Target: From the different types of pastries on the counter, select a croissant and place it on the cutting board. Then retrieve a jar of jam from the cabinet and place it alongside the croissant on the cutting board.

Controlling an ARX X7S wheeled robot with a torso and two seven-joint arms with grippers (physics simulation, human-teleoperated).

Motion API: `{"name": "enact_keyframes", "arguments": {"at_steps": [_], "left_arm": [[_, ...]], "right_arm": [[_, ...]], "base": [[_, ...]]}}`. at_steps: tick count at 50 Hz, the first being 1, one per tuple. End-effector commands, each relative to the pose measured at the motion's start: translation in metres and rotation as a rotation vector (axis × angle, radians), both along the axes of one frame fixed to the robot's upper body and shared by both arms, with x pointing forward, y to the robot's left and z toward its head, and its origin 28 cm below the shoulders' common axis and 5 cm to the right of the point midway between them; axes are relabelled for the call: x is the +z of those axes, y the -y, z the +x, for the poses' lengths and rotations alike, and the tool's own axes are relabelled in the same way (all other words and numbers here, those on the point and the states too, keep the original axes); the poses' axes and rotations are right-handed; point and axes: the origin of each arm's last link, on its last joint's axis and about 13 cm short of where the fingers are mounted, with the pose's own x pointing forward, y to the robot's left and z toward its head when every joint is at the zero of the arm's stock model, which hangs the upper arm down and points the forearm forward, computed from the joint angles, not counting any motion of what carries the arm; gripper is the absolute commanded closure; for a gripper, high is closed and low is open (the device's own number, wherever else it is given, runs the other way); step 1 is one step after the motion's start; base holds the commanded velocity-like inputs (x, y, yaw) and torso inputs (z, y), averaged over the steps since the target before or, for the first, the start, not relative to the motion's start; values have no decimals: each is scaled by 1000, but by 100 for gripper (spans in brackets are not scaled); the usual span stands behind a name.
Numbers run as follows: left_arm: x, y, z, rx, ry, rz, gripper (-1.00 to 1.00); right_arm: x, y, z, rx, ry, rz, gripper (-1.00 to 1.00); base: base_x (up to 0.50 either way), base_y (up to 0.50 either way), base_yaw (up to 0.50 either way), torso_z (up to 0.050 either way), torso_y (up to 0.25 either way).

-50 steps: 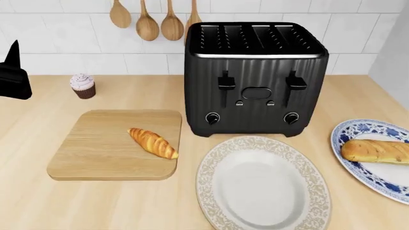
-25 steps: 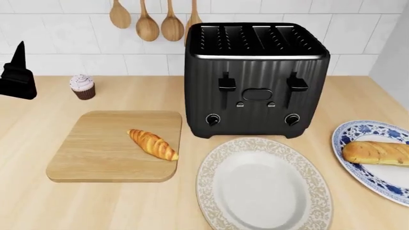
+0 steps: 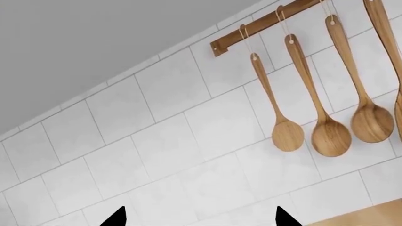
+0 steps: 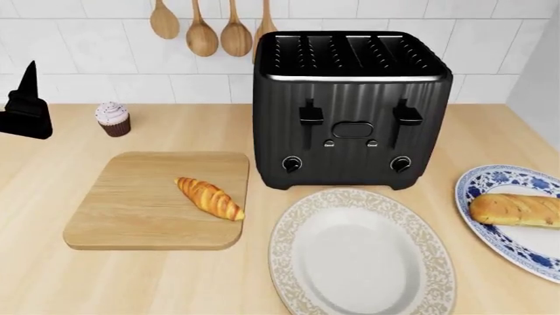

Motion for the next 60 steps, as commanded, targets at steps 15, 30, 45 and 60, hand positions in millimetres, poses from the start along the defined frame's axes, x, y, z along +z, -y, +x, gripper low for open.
{"name": "enact_keyframes", "arguments": {"at_steps": [15,30,45,60], "left_arm": [[-3,1,6,-6,-8,7,-100],[2,2,0,-10,8,3,-100],[-2,0,0,-14,16,-16,-100],[-6,1,1,-13,10,-10,-100]], "right_arm": [[-83,14,51,-41,-394,12,100],[-37,11,28,-85,-204,-68,100],[-15,0,14,-104,-98,-142,100],[-13,1,12,-101,-88,-138,100]], "base": [[-1,0,-1,0,0],[-19,0,-1,0,0],[-491,-1,0,0,0],[-500,-1,0,0,0]]}}
